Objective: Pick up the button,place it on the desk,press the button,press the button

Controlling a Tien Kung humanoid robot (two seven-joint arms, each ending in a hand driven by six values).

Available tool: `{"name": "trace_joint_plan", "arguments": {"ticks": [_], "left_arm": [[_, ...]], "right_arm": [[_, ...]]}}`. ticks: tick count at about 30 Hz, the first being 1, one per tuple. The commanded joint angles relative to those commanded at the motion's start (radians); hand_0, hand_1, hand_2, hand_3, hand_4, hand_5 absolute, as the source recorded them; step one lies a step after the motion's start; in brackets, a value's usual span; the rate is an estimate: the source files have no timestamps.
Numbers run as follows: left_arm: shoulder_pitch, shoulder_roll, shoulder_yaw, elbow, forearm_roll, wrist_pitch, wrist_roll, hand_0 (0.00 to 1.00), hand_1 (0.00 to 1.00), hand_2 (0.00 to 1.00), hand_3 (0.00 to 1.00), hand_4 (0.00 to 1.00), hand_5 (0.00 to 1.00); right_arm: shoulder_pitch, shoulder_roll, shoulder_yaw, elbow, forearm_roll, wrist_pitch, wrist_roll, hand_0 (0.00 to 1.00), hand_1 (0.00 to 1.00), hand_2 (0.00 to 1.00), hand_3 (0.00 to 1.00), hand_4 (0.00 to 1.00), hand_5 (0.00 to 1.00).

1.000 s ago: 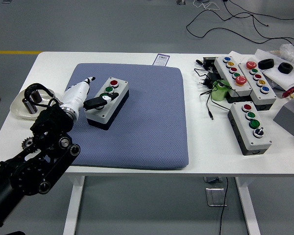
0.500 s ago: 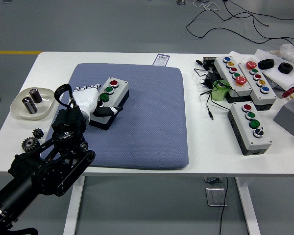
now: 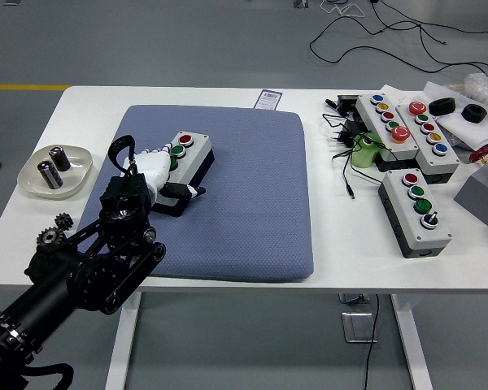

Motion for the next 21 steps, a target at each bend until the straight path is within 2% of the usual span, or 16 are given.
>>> {"name": "trace_joint_plan", "arguments": {"ticks": [3,4,9,10,15,16,21], "left_arm": [[-0.003,0.0,0.007,0.013,0.0,0.005,0.0,0.784,0.969,0.998,0.998,0.998,0.399],[-0.003,0.0,0.01,0.015,0.0,0.01,0.0,0.574,0.786,0.981,0.998,0.911,0.091],[-0.007,0.0,0.026,0.029,0.0,0.071,0.0,0.574,0.786,0.981,0.998,0.911,0.091],[-0.009,0.0,0.027,0.034,0.0,0.076,0.0,0.597,0.585,0.737,0.949,0.807,0.002],[-0.009,0.0,0.026,0.045,0.0,0.092,0.0,0.597,0.585,0.737,0.949,0.807,0.002],[-0.01,0.0,0.025,0.048,0.0,0.096,0.0,0.592,0.518,0.68,0.842,0.708,0.002],[-0.011,0.0,0.025,0.054,0.0,0.127,0.0,0.592,0.518,0.68,0.842,0.708,0.002]], "right_arm": [[0.001,-0.001,-0.006,0.0,0.0,0.0,-0.001,0.673,0.658,0.674,0.624,0.31,0.173],[0.001,-0.001,-0.007,0.0,0.0,0.0,-0.001,0.673,0.658,0.674,0.624,0.31,0.173],[0.0,-0.004,-0.001,0.0,0.0,0.0,-0.002,0.673,0.658,0.674,0.624,0.31,0.173],[0.001,-0.004,0.0,0.0,0.0,0.0,-0.002,0.673,0.658,0.674,0.624,0.31,0.173],[0.001,-0.004,0.005,0.0,0.0,0.001,-0.002,0.673,0.658,0.674,0.624,0.31,0.173],[0.001,-0.004,0.006,0.0,0.0,0.001,-0.001,0.673,0.658,0.674,0.624,0.31,0.173],[0.001,-0.004,0.009,0.0,0.0,0.0,-0.001,0.673,0.658,0.674,0.624,0.31,0.173]]}}
